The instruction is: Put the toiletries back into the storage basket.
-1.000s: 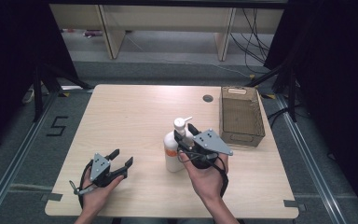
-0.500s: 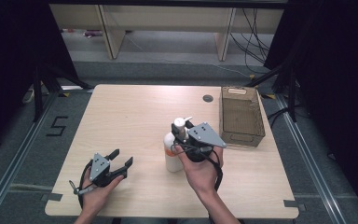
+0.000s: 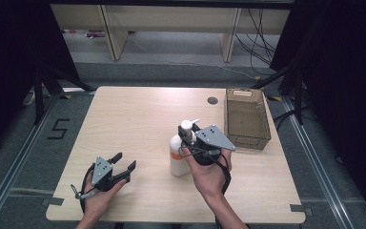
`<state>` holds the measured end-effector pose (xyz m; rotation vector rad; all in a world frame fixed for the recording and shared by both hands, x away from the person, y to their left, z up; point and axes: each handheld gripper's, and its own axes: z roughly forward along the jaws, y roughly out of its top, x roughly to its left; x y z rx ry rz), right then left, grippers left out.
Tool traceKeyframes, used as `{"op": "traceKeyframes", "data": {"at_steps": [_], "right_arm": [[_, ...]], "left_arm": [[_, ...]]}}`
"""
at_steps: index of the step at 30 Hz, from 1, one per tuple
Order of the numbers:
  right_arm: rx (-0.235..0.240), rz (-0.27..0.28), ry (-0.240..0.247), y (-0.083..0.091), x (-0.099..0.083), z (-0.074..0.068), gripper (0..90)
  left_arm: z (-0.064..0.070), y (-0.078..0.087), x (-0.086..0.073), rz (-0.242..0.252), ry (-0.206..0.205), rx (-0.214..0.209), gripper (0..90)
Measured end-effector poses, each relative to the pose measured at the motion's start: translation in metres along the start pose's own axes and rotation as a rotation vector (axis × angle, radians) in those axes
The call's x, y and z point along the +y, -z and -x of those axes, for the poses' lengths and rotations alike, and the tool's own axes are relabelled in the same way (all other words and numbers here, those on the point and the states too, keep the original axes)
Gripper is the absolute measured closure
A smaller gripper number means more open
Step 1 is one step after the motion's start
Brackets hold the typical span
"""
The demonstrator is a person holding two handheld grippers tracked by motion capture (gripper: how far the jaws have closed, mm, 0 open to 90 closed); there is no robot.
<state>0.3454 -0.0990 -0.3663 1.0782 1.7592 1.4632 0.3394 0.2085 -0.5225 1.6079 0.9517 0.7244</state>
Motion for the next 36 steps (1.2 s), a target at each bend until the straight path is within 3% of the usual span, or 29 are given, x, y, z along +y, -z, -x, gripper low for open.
{"op": "traceKeyframes", "data": {"at_steps": [4, 28, 35, 36], "right_arm": [[-0.011, 0.019, 0.024, 0.006, 0.006, 0.006, 60.2], [-0.110, 0.082, -0.006, 0.045, 0.024, 0.046, 60.2], [-0.160, 0.102, 0.006, 0.056, 0.025, 0.062, 60.2], [-0.166, 0.101, -0.011, 0.058, 0.025, 0.062, 60.2]], "left_arm": [[0.000, 0.000, 0.000, 0.001, -0.004, -0.002, 35.4], [0.000, 0.000, 0.000, 0.002, -0.005, 0.003, 35.4], [0.000, 0.000, 0.000, 0.001, -0.006, 0.004, 35.4], [0.000, 0.000, 0.000, 0.001, -0.005, 0.004, 35.4]]}}
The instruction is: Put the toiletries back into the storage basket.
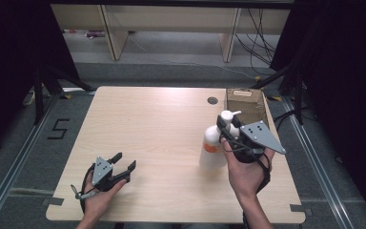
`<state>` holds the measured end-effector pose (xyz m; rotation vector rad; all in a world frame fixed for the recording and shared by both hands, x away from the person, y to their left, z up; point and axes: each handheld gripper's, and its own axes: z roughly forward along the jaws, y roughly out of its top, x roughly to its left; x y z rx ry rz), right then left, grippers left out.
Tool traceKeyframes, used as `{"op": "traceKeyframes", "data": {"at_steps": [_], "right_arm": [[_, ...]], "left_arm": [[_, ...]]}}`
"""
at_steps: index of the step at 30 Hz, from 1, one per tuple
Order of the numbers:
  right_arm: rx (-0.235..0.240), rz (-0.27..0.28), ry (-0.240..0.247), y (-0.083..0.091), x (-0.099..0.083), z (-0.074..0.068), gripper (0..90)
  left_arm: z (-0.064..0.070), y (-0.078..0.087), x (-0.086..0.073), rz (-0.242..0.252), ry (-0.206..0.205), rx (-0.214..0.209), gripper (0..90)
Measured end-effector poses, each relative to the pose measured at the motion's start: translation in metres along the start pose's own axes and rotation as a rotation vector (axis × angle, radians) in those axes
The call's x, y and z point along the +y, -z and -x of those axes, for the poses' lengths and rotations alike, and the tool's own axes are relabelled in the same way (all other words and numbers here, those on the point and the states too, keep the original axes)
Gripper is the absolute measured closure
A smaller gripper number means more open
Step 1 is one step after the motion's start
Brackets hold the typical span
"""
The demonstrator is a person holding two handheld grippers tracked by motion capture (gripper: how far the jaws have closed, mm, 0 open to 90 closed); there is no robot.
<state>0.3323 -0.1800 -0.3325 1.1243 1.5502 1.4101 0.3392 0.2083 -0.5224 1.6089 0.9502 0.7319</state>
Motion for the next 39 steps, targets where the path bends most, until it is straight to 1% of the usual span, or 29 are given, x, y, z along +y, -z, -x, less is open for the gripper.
{"op": "traceKeyframes", "data": {"at_steps": [3, 4, 5, 6, 7, 8, 9, 10, 11, 12, 14, 15, 19, 20, 22, 24, 27, 32, 33, 34, 35, 36, 39], "right_arm": [[-0.006, 0.000, -0.003, 0.002, 0.001, 0.004, 60.2], [-0.022, 0.008, 0.005, 0.004, 0.001, 0.009, 60.2], [-0.026, 0.004, -0.008, 0.006, 0.002, 0.010, 60.2], [-0.026, 0.004, -0.008, 0.006, 0.002, 0.010, 60.2], [-0.040, 0.013, 0.007, 0.007, 0.002, 0.016, 60.2], [-0.053, 0.013, -0.009, 0.008, 0.002, 0.016, 60.2], [-0.055, 0.023, 0.006, 0.009, 0.003, 0.020, 60.2], [-0.058, 0.019, -0.005, 0.010, 0.003, 0.021, 60.2], [-0.058, 0.019, -0.005, 0.010, 0.003, 0.021, 60.2], [-0.066, 0.019, -0.019, 0.012, 0.004, 0.024, 60.2], [-0.080, 0.029, -0.002, 0.014, 0.005, 0.029, 60.2], [-0.088, 0.029, -0.013, 0.015, 0.005, 0.030, 60.2], [-0.106, 0.031, -0.018, 0.018, 0.006, 0.038, 60.2], [-0.114, 0.037, -0.009, 0.018, 0.006, 0.040, 60.2], [-0.118, 0.037, -0.023, 0.019, 0.007, 0.042, 60.2], [-0.130, 0.044, -0.013, 0.020, 0.007, 0.045, 60.2], [-0.138, 0.046, -0.015, 0.022, 0.008, 0.048, 60.2], [-0.151, 0.046, -0.024, 0.022, 0.011, 0.053, 60.2], [-0.149, 0.047, -0.034, 0.021, 0.011, 0.053, 60.2], [-0.157, 0.054, -0.026, 0.022, 0.011, 0.055, 60.2], [-0.155, 0.053, -0.031, 0.021, 0.011, 0.055, 60.2], [-0.161, 0.053, -0.022, 0.022, 0.012, 0.056, 60.2], [-0.167, 0.059, -0.016, 0.021, 0.012, 0.058, 60.2]], "left_arm": [[0.000, 0.000, 0.000, 0.001, 0.000, 0.000, 35.4], [0.000, 0.000, 0.000, 0.000, 0.001, 0.000, 35.5], [0.000, 0.000, 0.000, 0.000, 0.001, 0.001, 35.4], [0.000, 0.000, 0.000, 0.000, 0.001, 0.001, 35.4], [0.000, 0.000, 0.000, 0.000, -0.001, 0.000, 35.4], [0.000, 0.000, 0.000, 0.001, -0.001, 0.000, 35.4], [0.000, 0.000, 0.000, 0.001, -0.001, 0.000, 35.4], [0.000, 0.000, 0.000, 0.002, -0.001, 0.001, 35.4], [0.000, 0.000, 0.000, 0.002, -0.001, 0.001, 35.4], [0.000, 0.000, 0.000, 0.003, 0.000, 0.001, 35.4], [0.000, 0.000, 0.000, 0.003, 0.001, 0.001, 35.4], [0.000, 0.000, 0.000, 0.003, 0.001, 0.001, 35.4], [0.000, 0.000, 0.000, 0.002, 0.001, 0.001, 35.4], [0.000, 0.000, 0.000, 0.003, 0.003, 0.002, 35.4], [0.000, 0.000, 0.000, 0.004, 0.003, 0.002, 35.4], [0.000, 0.000, 0.000, 0.003, 0.005, 0.001, 35.4], [0.000, 0.000, 0.000, 0.002, 0.004, 0.001, 35.4], [0.000, 0.000, 0.000, 0.005, 0.006, 0.001, 35.4], [0.000, 0.000, 0.000, 0.005, 0.006, 0.001, 35.4], [0.000, 0.000, 0.000, 0.005, 0.006, 0.000, 35.4], [0.000, 0.000, 0.000, 0.004, 0.005, 0.001, 35.4], [0.000, 0.000, 0.000, 0.005, 0.006, 0.001, 35.4], [0.000, 0.000, 0.000, 0.005, 0.006, 0.001, 35.4]]}}
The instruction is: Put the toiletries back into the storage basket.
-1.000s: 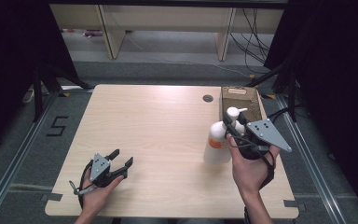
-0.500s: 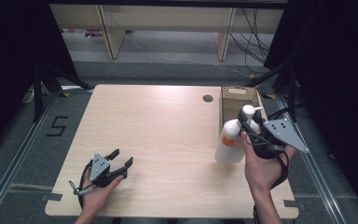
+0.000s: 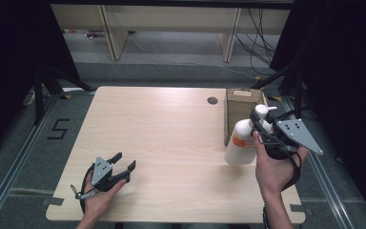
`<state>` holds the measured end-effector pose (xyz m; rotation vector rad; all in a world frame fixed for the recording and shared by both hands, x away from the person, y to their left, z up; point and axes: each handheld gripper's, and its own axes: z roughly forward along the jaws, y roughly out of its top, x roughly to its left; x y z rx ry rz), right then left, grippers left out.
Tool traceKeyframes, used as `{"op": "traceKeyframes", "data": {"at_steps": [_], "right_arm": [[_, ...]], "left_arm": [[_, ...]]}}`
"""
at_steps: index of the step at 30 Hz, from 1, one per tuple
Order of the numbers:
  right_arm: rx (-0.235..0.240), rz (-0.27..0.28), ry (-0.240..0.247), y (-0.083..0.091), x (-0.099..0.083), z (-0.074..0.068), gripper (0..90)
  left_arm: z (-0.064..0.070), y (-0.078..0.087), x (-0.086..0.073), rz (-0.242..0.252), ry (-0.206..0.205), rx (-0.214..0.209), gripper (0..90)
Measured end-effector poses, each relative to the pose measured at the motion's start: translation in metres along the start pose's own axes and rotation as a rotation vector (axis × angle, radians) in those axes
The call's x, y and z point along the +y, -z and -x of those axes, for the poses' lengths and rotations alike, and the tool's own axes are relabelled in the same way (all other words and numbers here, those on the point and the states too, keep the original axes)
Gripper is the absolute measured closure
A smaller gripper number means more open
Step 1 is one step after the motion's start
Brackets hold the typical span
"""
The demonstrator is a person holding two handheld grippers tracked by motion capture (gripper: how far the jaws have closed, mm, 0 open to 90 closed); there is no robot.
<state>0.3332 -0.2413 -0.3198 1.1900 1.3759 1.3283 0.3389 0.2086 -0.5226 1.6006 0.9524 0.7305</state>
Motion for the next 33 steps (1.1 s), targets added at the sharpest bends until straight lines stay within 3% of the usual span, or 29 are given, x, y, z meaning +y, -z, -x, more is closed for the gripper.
{"op": "traceKeyframes", "data": {"at_steps": [33], "right_arm": [[-0.046, 0.050, -0.006, -0.016, 0.024, 0.010, 60.2]], "left_arm": [[0.000, 0.000, 0.000, -0.001, 0.000, 0.001, 35.4]]}}
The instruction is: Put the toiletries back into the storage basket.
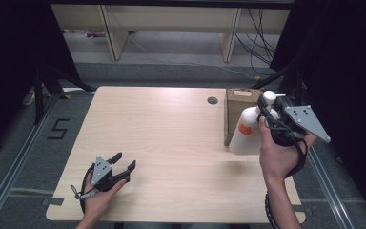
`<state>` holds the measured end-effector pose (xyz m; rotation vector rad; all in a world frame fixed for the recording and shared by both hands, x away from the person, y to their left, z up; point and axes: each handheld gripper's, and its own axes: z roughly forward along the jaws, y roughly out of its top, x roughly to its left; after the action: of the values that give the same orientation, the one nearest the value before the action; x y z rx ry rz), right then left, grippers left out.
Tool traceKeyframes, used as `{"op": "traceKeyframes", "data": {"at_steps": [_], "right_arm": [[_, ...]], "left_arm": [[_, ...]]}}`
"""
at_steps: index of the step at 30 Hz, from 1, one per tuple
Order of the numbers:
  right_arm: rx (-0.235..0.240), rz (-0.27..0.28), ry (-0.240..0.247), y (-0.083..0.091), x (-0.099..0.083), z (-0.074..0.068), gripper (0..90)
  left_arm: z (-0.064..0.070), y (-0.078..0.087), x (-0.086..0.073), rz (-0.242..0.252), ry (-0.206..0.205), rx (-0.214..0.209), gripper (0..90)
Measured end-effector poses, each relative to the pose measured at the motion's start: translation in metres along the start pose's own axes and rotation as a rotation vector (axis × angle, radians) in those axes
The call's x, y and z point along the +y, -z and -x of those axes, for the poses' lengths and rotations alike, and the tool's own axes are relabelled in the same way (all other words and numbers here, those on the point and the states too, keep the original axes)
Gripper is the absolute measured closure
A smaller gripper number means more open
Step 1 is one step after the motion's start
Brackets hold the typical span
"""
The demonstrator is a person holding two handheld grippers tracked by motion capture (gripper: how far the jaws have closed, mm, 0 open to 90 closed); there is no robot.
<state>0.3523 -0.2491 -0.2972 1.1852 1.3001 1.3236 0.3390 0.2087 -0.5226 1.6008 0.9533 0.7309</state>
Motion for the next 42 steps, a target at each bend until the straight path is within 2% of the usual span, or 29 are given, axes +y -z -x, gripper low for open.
{"op": "traceKeyframes", "data": {"at_steps": [4, 5, 6, 12, 27, 42], "right_arm": [[-0.007, 0.008, 0.001, -0.005, 0.004, 0.001, 60.2], [-0.006, 0.009, 0.003, -0.006, 0.005, 0.001, 60.2], [-0.007, 0.008, -0.003, -0.008, 0.006, 0.001, 60.2], [-0.018, 0.013, 0.011, -0.015, 0.011, 0.006, 60.2], [-0.040, 0.007, 0.006, -0.034, 0.021, 0.017, 60.2], [-0.044, -0.007, -0.001, -0.052, 0.025, 0.016, 60.2]], "left_arm": [[0.000, 0.000, 0.000, -0.002, -0.001, -0.001, 35.4], [0.000, -0.001, 0.000, 0.011, -0.002, -0.008, 35.4], [0.000, 0.000, 0.000, -0.002, 0.000, 0.001, 35.4], [0.000, 0.000, 0.000, 0.000, 0.000, -0.002, 35.4], [-0.001, 0.000, 0.000, -0.003, 0.001, -0.002, 35.4], [-0.001, 0.000, 0.000, 0.000, 0.002, -0.004, 35.4]]}}
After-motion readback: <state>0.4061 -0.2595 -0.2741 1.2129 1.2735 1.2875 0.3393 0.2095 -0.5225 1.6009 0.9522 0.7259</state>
